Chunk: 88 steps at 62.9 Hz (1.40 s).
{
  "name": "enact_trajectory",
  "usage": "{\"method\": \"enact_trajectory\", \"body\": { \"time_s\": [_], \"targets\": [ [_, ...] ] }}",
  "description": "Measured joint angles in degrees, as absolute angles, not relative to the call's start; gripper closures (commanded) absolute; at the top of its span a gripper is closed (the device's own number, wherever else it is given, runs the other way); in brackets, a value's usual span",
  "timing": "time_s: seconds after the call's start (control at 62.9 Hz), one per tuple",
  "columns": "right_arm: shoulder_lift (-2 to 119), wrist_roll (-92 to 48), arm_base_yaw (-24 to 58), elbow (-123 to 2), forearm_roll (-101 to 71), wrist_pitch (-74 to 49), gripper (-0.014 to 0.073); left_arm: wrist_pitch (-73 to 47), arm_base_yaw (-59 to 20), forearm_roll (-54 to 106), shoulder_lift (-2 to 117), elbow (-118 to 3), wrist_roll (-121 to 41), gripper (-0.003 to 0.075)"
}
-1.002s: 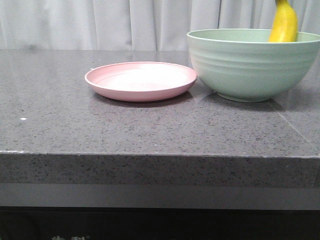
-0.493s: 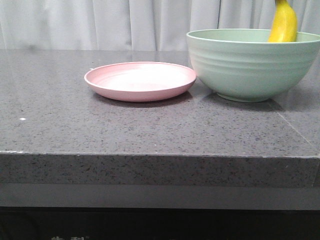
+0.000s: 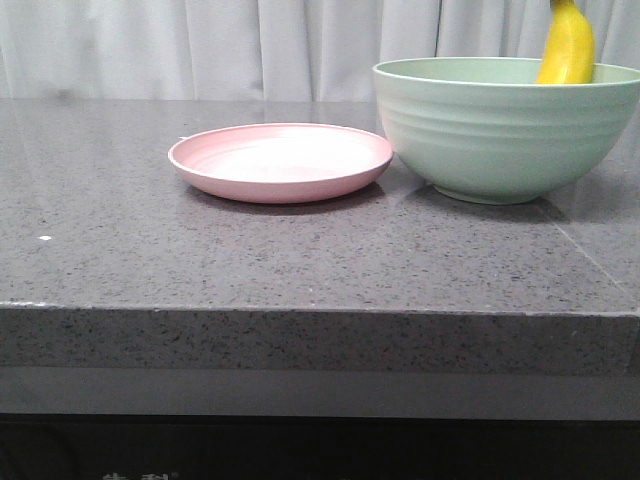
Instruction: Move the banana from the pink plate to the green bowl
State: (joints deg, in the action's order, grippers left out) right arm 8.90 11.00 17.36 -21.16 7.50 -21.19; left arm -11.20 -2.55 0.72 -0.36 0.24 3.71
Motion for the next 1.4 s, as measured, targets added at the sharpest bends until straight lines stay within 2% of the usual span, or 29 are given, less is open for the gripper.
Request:
{"method": "enact_trajectory", "body": {
  "time_s": [0.254,0.413,0.795,1.399],
  "targets": [
    [8.9,11.0,17.36,-20.92,7.5,-20.96,0.0624,-11.2,-2.55,0.72,-0.36,0.24,3.71,0.0738],
    [8.45,11.0,16.37,-15.48,7.5,-15.26,0.0624,-11.2,-2.55,0.72,-0.36,0.24,3.71,0.0738],
    [-0.47,6.32,2.36,0.99,-2.8,-10.84,0.0624,-11.2,-2.55,0.72,-0.36,0.24,3.71,0.0738],
    [-0.59,2.42,1.64,1.58,-5.48,-8.38,0.0624,-11.15,-2.55,0.72,-0.36,0.24,3.71,0.0738]
  ]
}}
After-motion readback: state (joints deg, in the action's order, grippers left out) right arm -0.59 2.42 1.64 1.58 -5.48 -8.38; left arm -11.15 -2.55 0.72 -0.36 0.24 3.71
